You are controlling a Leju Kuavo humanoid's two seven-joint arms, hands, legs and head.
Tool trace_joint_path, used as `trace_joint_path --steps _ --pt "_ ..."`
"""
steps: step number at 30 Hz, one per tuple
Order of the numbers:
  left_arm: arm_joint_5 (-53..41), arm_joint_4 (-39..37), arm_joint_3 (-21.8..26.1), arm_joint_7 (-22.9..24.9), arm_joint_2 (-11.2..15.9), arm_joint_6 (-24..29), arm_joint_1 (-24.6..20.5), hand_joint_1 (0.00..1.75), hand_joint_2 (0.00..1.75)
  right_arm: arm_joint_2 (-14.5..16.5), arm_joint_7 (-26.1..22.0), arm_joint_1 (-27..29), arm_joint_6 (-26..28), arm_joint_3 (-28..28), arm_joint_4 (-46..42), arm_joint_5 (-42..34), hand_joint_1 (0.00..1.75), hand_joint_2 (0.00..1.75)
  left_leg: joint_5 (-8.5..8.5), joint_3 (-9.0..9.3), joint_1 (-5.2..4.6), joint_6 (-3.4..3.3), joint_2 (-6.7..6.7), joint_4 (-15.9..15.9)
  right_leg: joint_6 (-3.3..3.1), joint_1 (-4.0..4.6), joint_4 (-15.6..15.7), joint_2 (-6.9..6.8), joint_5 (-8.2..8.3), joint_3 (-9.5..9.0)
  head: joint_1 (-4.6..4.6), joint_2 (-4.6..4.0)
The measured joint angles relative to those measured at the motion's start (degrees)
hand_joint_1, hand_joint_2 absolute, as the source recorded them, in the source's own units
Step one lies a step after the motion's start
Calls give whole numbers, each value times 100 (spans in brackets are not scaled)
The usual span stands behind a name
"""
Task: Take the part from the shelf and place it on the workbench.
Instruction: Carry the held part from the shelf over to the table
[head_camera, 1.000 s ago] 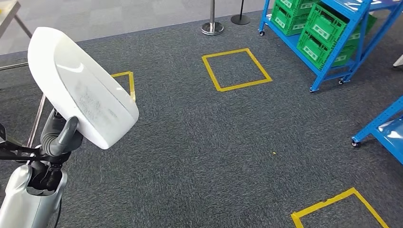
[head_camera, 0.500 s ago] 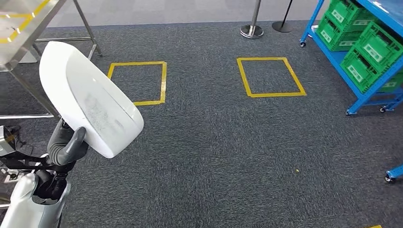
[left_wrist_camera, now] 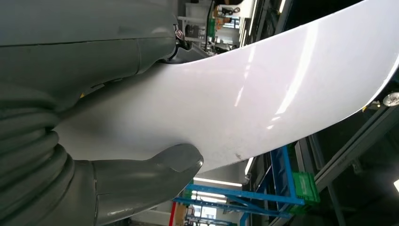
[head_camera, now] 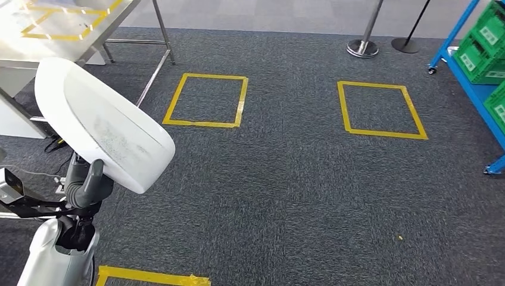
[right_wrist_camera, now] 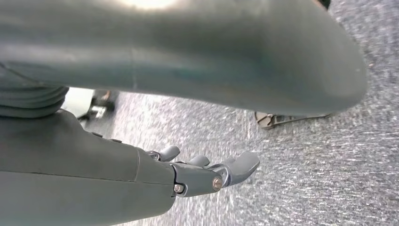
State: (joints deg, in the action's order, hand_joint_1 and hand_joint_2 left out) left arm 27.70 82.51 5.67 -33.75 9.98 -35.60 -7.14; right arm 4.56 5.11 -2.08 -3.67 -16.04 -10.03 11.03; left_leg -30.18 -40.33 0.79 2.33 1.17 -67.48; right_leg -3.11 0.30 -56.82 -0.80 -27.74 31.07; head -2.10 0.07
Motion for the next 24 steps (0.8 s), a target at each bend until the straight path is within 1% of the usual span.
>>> trace_joint_path --steps 1,2,3,4,5,6,7,8,9,10,11,12,13,14,15,16,17,18,19,20,21,22,23,24 --pt "-2 1 3 -1 -16 -1 34 175 175 -7 14 13 -8 0 0 11 0 0 -144 -126 14 27 -45 -316 -6 2 -4 -93 -4 6 -2 0" --pt "-7 3 8 1 -30 10 76 175 175 -14 28 23 -19 1 0 27 0 0 -205 -188 31 53 -67 -509 -6 1 -13 -187 -11 12 -2 0" --pt "-17 14 16 3 -39 29 125 175 175 -19 39 25 -32 4 0 48 0 0 -161 -144 50 80 -91 -494 3 -5 -30 -275 -22 22 -1 0" --pt "-29 43 29 5 -44 61 175 175 175 -24 44 24 -51 11 0 68 0 0 -38 2 69 106 -136 -283 20 -15 -55 -354 -38 33 -2 0" --pt "-36 87 43 17 -46 108 222 175 175 -32 47 22 -77 21 0 94 0 0 107 227 86 131 -248 84 47 -24 -98 -431 -66 43 -2 0" --pt "-30 141 55 37 -51 162 269 175 175 -50 47 19 -107 33 0 126 0 0 208 425 88 136 -404 404 87 -17 -146 -497 -105 48 -2 0" --pt "-17 203 68 74 -56 220 308 175 175 -67 41 18 -144 47 0 163 0 0 265 571 87 115 -524 633 127 -11 -195 -555 -149 48 -2 0" --pt "-1 269 75 136 -63 271 346 175 175 -84 11 16 -183 70 0 213 0 0 277 641 78 78 -595 746 168 2 -233 -616 -186 37 6 0" --pt "4 337 79 224 -69 307 379 175 175 -97 -40 10 -218 100 0 264 0 0 266 630 65 26 -580 730 203 11 -248 -677 -209 21 14 0" --pt "-1 409 80 335 -74 332 402 175 175 -98 -105 -1 -248 135 0 308 0 0 279 620 64 -23 -493 731 231 2 -252 -747 -222 3 23 0" --pt "-7 471 76 462 -86 348 408 175 175 -99 -168 -20 -262 167 0 337 0 0 292 605 66 -64 -411 738 269 -13 -263 -735 -241 -15 31 0" --pt "-14 511 64 587 -105 363 375 175 175 -101 -211 -38 -251 188 0 334 0 0 310 591 74 -103 -333 747 305 -40 -330 -608 -303 1 34 0" --pt "-26 523 39 685 -130 377 306 175 175 -102 -240 -53 -228 199 0 301 0 0 330 577 82 -139 -250 757 336 -61 -498 -418 -422 70 41 0" --pt "-46 511 1 743 -155 387 212 175 175 -103 -266 -61 -200 199 0 244 0 0 349 562 88 -170 -167 763 360 -80 -786 -191 -594 200 50 0" --pt "-75 473 -48 748 -181 397 103 175 175 -104 -301 -61 -180 189 0 176 0 0 363 543 82 -192 -77 763 365 -86 -1178 -29 -788 394 59 0" --pt "-108 419 -96 713 -198 405 7 175 175 -104 -342 -60 -180 174 0 118 0 0 373 528 71 -208 15 763 360 -82 -1567 40 -941 598 67 0" --pt "-132 355 -131 660 -210 415 -70 175 175 -104 -378 -60 -190 159 0 82 0 0 382 519 59 -215 105 762 347 -76 -1842 67 -1005 754 71 0" --pt "-148 286 -151 604 -218 430 -131 175 175 -104 -398 -63 -201 146 0 84 0 0 389 515 47 -217 194 762 324 -68 -1909 82 -950 817 73 0" --pt "-155 224 -159 561 -218 441 -178 175 175 -104 -395 -69 -206 142 0 115 0 0 396 515 39 -212 276 761 293 -59 -1734 107 -786 763 74 0" --pt "-156 174 -163 532 -218 450 -217 175 175 -104 -371 -76 -199 144 0 158 0 0 404 515 38 -204 354 761 257 -52 -1371 174 -559 613 74 0" --pt "-156 137 -170 513 -218 457 -247 175 175 -104 -329 -84 -187 146 0 194 0 0 413 512 42 -191 429 760 226 -46 -938 320 -357 427 74 0" --pt "-156 112 -179 503 -218 462 -265 175 175 -104 -283 -89 -172 149 1 211 0 0 423 507 45 -167 500 761 203 -31 -586 449 -208 273 74 0" --pt "-162 96 -190 502 -218 473 -272 175 175 -103 -236 -93 -150 150 1 202 0 0 437 496 51 -137 562 768 190 -15 -359 536 -128 174 77 0" --pt "-178 85 -199 508 -218 492 -269 175 175 -101 -184 -96 -127 145 2 167 0 0 456 484 58 -100 627 781 183 3 -267 567 -110 137 79 0"
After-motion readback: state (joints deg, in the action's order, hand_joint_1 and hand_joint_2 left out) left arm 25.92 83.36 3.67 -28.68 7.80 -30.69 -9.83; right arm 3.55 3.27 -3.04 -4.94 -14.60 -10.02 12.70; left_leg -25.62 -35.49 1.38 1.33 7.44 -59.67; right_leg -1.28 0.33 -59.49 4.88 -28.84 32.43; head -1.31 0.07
